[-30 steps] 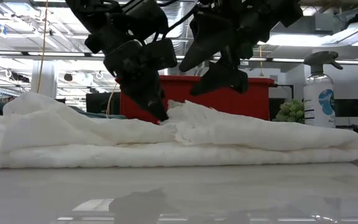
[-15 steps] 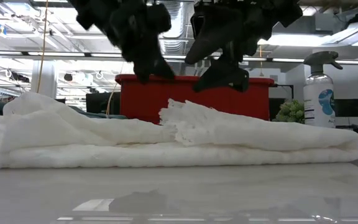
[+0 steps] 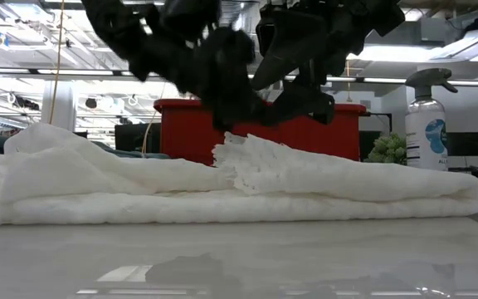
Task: Fold Laundry from Bin
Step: Fold the white shirt in the red bin
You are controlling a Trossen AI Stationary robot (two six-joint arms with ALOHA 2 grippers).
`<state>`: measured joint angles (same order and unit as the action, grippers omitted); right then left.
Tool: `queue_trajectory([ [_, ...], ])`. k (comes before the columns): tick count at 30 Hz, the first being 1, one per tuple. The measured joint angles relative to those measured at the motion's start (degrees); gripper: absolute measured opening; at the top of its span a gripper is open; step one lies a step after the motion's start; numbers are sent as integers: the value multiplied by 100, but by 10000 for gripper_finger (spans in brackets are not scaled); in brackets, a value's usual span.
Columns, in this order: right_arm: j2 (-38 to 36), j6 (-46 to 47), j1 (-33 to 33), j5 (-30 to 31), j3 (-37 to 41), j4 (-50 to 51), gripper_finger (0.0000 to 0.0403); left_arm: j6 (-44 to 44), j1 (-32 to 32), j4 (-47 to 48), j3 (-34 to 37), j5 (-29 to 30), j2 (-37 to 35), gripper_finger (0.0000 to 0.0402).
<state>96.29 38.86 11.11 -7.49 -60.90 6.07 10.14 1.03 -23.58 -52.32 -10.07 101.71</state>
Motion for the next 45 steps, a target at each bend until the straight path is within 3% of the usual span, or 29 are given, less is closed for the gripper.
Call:
queue_trajectory([
  [7,0,-24,-8,9,0,264,255,111,-5,327,-4,-214,450,0],
  [13,0,-17,-23,11,6,1185,255,56,3,818,-6,-157,446,0],
  [18,0,-340,70,9,2,691,251,72,12,802,-6,-145,442,0],
  [29,770,-488,124,-154,2,-249,192,108,30,808,-6,-108,439,0],
  [37,1355,-570,300,-130,-15,-410,130,-79,28,1220,-8,5,433,0],
  [45,1171,-891,326,-124,2,-269,117,28,82,1187,-8,-13,431,0],
])
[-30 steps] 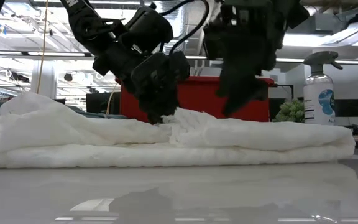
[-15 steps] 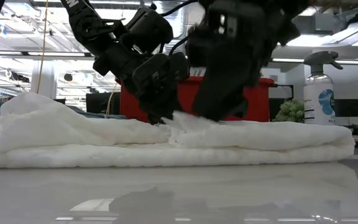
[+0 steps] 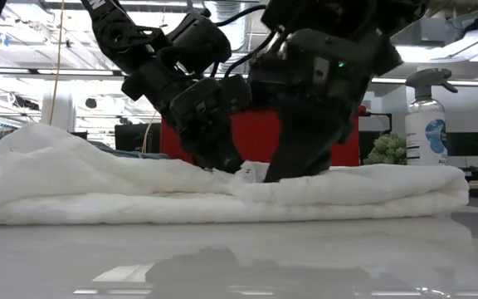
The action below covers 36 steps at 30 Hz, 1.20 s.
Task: Fold Laundry from Bin
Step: Fold the white shirt in the red bin
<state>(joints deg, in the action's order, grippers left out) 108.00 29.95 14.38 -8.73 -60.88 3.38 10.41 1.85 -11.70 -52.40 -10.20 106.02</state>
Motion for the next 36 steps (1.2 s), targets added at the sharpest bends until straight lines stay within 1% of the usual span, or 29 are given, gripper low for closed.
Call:
queue_trajectory([
  [6,-607,-330,37,267,9,549,118,8,60,4,2,46,0,0],
  [11,-1178,-404,32,527,7,1109,119,15,92,2,2,47,0,0],
  [13,-1417,-154,34,888,7,1601,119,31,105,2,2,44,0,0],
  [16,-1734,563,-2,1645,4,2654,119,148,107,-60,2,-39,0,0],
  [17,-1829,820,-54,1813,4,3031,121,211,107,-64,-14,-111,1,0],
  [19,-1974,1274,-176,1945,4,3644,129,300,105,-57,-91,-266,7,0],
  [21,-2045,1554,-301,1964,4,4031,145,386,105,-79,-159,-360,7,0],
  [23,-2059,1659,-412,1961,4,4110,169,508,105,-35,-231,-472,7,0],
  [27,-1899,1666,-559,1958,18,4131,232,707,105,195,-431,-761,4,0],
  [31,-1624,1673,-679,1967,26,4112,290,756,105,626,-650,-873,-68,0],
  [33,-1572,1679,-718,2038,26,4090,309,750,103,890,-771,-902,-119,0],
  [36,-1580,1676,-779,2110,24,4064,323,750,103,1318,-911,-904,-228,0],
])
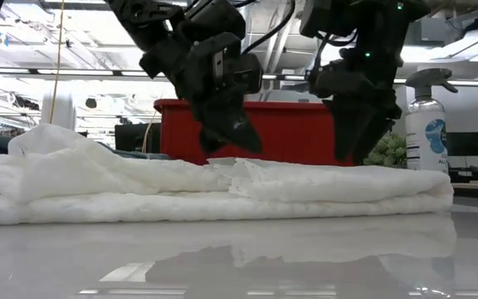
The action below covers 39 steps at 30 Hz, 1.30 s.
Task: Fold Laundry from Bin
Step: Fold the white shirt in the red bin
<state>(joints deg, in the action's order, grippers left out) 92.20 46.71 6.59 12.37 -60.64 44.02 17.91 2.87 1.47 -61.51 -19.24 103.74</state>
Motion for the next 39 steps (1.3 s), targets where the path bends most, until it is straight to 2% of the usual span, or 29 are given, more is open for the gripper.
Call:
queue_trajectory([
  [4,-195,-1,-37,67,0,62,325,156,-73,-327,-94,197,-304,0],
  [8,-625,3,-22,383,0,262,321,239,-220,-1222,-117,1167,-560,0],
  [10,-911,34,-22,530,0,303,319,409,-260,-1553,-113,1604,-540,0],
  [16,-1613,43,3,1169,30,327,318,627,-531,-2291,-98,1965,-89,0],
  [21,-2160,824,406,2127,856,-83,317,826,-890,-2317,-96,3221,316,0],
  [24,-2342,1283,689,2559,1493,-623,317,832,-1022,-2399,-94,3509,514,0],
  [28,-2164,1523,925,2636,2227,-1707,317,1080,-1136,-2576,-99,3646,780,0],
  [31,-1816,1620,1186,3174,2630,-2724,317,1248,-1188,-2548,-96,3951,960,0],
  [35,-1203,1107,1459,3997,2747,-3953,312,1438,-1190,-2529,-99,4009,1101,0],
  [39,-396,675,1607,4305,2752,-4871,299,1493,-1193,-2423,-94,4057,1194,0],
])
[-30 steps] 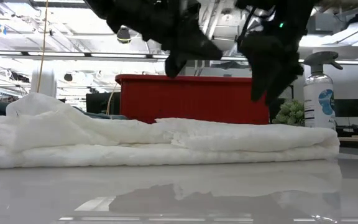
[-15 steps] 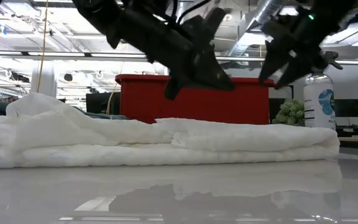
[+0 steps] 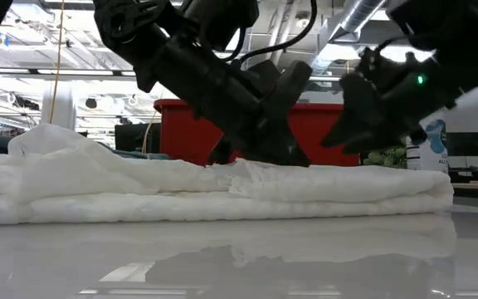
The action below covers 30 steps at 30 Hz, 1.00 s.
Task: Fold Laundry from Bin
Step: Fold the white shirt in the red bin
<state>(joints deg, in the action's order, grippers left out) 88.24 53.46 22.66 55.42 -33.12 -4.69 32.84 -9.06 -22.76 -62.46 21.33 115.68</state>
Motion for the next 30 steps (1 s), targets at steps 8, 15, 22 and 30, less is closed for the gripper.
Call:
queue_trajectory([
  [8,1401,1360,136,359,-3,-126,286,-9,4,452,-4,237,-11,0],
  [15,2099,1600,174,441,-24,-709,286,-66,2,587,-4,220,-11,0],
  [22,2092,1245,160,327,-16,-816,286,-68,11,411,0,199,-113,0],
  [30,2134,1801,135,-1,-20,-837,286,0,24,580,-3,277,74,0],
])
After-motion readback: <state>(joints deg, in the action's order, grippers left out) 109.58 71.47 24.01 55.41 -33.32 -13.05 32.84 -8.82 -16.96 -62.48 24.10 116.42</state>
